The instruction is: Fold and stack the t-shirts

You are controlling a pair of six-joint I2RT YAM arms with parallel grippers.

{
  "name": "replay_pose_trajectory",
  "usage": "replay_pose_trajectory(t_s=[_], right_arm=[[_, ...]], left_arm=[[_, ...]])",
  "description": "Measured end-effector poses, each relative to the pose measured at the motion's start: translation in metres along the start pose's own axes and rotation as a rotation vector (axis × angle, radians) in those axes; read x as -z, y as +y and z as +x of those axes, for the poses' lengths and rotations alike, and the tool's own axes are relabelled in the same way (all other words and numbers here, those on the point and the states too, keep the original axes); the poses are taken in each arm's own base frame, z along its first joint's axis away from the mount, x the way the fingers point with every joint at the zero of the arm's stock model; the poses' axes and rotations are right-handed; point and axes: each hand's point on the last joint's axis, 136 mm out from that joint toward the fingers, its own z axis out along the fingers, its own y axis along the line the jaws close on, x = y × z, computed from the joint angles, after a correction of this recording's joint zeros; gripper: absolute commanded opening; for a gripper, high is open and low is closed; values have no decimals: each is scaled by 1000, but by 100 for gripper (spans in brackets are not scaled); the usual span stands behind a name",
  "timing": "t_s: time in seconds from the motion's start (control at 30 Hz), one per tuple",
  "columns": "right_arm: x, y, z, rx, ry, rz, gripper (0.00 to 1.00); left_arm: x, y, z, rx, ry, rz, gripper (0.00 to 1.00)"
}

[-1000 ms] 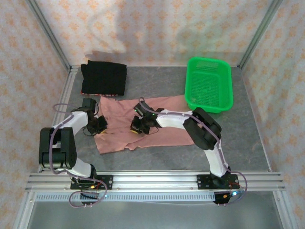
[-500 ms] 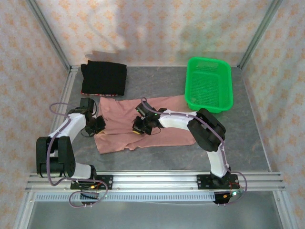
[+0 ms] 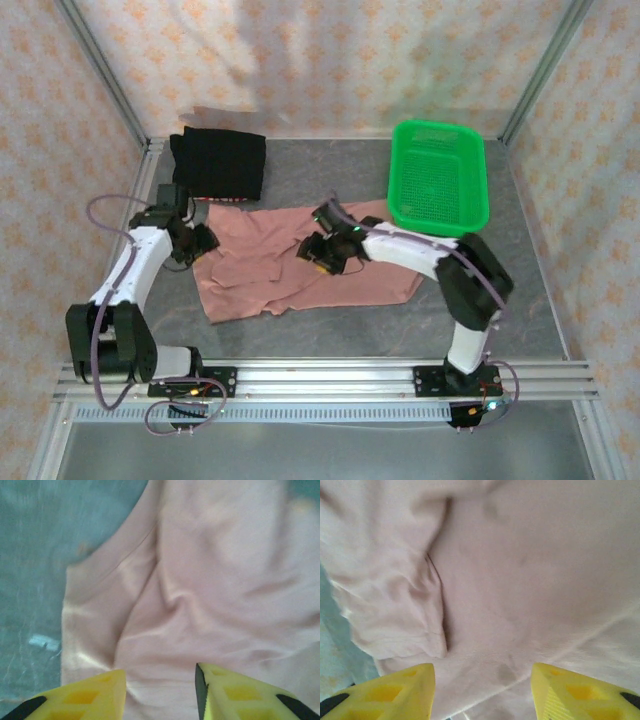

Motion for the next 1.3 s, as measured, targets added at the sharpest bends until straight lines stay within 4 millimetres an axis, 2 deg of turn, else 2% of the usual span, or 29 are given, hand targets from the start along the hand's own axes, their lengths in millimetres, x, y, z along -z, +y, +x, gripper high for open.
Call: replay_pose_trajectory(t_s=[0.07, 0.13, 0.2, 0.27, 0.33, 0.43, 0.57, 0.67, 0.73, 0.87, 1.03, 1.17, 1.3], right_arm=[[25, -6, -29, -9, -73, -6, 53], [39, -22, -63, -36, -143, 9, 52], [40, -45, -90, -71, -184, 50, 50], [33, -64, -112, -101, -196, 91, 50], [20, -72, -137, -108, -209, 118, 50], [7, -57, -169, -104, -238, 102, 51], [-3, -44, -215, -123, -320, 133, 51], [-2, -49, -248, -162, -397, 204, 53], [1, -61, -267, -197, -447, 262, 53], [12, -105, -287, -268, -512, 400, 53], [41, -155, -305, -337, -580, 532, 53], [66, -197, -315, -378, -609, 613, 54], [86, -223, -321, -375, -610, 668, 56]], left_arm=[[15, -22, -14, -29, -49, 50, 45], [18, -47, -21, -74, -65, 91, 45], [10, -64, -22, -108, -53, 105, 45], [-4, -75, -21, -133, -29, 107, 45], [-18, -79, -21, -140, -3, 94, 45], [-32, -79, -23, -139, 21, 70, 45], [-41, -80, -27, -142, 29, 53, 45], [-49, -80, -28, -145, 42, 44, 45], [-58, -77, -26, -145, 62, 29, 45], [-75, -69, -23, -141, 83, -12, 45], [-91, -50, -28, -114, 95, -67, 45], [-105, -27, -35, -89, 109, -125, 44], [-128, -10, -32, -92, 159, -181, 42]])
